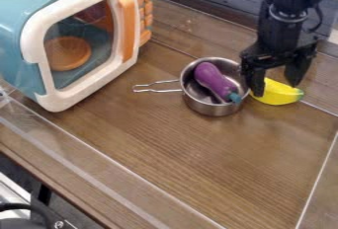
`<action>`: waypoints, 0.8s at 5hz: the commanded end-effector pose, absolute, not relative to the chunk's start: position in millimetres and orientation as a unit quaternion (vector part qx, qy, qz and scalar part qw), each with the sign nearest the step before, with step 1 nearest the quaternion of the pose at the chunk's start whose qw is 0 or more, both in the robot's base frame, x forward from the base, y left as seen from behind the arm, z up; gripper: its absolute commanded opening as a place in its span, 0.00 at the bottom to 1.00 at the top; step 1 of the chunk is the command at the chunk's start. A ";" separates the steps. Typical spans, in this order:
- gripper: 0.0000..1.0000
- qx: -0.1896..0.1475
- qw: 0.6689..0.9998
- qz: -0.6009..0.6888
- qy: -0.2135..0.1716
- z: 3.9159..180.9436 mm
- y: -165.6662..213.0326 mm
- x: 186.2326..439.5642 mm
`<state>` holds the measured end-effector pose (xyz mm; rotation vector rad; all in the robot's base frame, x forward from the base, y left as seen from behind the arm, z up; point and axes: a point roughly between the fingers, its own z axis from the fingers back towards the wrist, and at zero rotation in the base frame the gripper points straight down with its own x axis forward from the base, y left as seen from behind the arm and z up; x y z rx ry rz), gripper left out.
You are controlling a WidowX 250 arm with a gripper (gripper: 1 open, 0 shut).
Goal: Put the banana in the silver pot
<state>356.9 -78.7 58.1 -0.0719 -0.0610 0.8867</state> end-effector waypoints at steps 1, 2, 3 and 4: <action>1.00 -0.047 0.897 0.436 -0.046 63.6 -83.7 364.5; 1.00 -0.045 0.894 0.443 -0.046 55.3 -84.7 368.9; 1.00 -0.043 0.892 0.447 -0.046 48.4 -84.4 372.9; 1.00 -0.040 0.890 0.451 -0.047 42.0 -83.5 376.7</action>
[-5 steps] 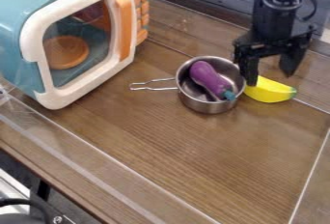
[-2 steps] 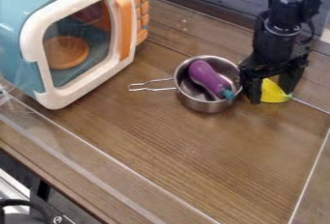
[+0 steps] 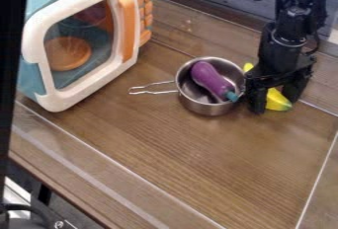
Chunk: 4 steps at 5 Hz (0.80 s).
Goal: Put the banana in the silver pot
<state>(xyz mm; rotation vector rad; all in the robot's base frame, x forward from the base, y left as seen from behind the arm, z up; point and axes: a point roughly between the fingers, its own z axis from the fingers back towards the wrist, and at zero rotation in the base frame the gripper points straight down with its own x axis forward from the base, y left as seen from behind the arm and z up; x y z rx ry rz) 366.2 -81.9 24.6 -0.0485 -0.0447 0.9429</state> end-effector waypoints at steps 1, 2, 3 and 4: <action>0.00 -0.038 0.889 0.453 -0.046 39.1 -81.1 377.9; 0.00 -0.035 0.892 0.448 -0.044 42.8 -80.0 376.6; 0.00 -0.033 0.896 0.441 -0.041 50.1 -78.6 374.4; 0.00 -0.031 0.899 0.435 -0.039 58.7 -77.0 372.3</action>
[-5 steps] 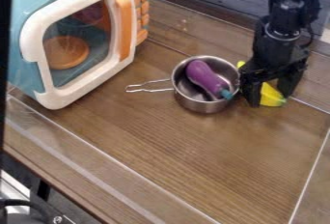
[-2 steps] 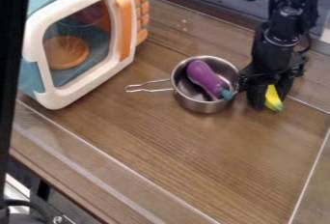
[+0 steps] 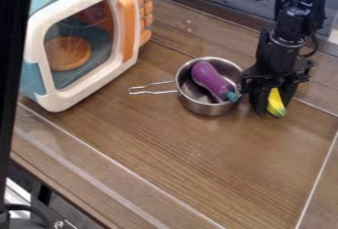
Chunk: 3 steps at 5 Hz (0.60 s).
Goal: Put the banana in the silver pot
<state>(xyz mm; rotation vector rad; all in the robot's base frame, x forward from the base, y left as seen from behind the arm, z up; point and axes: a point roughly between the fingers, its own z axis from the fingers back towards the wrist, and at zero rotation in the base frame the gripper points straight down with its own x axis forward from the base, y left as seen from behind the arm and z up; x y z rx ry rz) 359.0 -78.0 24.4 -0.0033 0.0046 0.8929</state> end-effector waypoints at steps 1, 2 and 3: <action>0.00 -0.028 0.903 0.428 -0.036 67.2 -75.5 370.1; 0.00 -0.026 0.906 0.422 -0.035 76.8 -73.9 367.9; 0.00 -0.043 0.908 0.415 -0.031 104.1 -67.5 364.5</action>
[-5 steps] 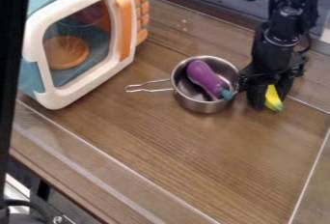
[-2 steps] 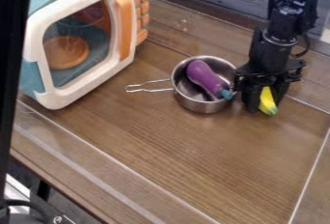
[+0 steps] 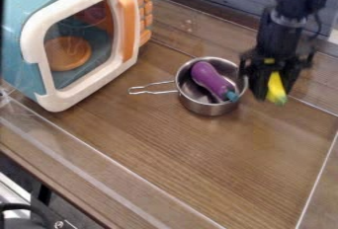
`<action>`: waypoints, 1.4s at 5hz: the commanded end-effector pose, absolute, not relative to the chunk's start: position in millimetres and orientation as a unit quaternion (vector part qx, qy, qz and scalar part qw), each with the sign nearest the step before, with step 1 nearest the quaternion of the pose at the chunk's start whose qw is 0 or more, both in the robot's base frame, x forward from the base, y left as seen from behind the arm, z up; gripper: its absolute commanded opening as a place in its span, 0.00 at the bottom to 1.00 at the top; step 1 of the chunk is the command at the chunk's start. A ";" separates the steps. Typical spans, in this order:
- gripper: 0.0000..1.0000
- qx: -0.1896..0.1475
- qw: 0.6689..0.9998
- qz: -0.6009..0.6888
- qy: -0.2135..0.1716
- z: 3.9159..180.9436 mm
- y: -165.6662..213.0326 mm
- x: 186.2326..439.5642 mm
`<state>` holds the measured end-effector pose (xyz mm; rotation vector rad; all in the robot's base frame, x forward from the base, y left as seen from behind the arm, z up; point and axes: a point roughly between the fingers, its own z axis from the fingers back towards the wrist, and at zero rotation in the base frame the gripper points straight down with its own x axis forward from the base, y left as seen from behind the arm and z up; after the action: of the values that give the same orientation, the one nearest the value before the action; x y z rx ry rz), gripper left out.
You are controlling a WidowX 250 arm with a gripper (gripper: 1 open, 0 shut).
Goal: Put the banana in the silver pot
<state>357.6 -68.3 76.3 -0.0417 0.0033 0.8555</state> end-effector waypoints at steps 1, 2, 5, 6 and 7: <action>0.00 -0.051 0.908 0.414 -0.027 134.1 -54.2 359.2; 0.00 -0.064 0.912 0.404 -0.025 163.6 -45.4 353.5; 0.00 -0.050 0.930 0.364 -0.015 177.8 -34.4 315.5; 0.00 -0.033 0.936 0.351 -0.011 168.2 -33.9 307.9; 0.00 -0.022 0.938 0.346 -0.008 159.4 -33.1 299.8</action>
<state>299.6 -32.0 140.3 -0.0198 0.0440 0.7152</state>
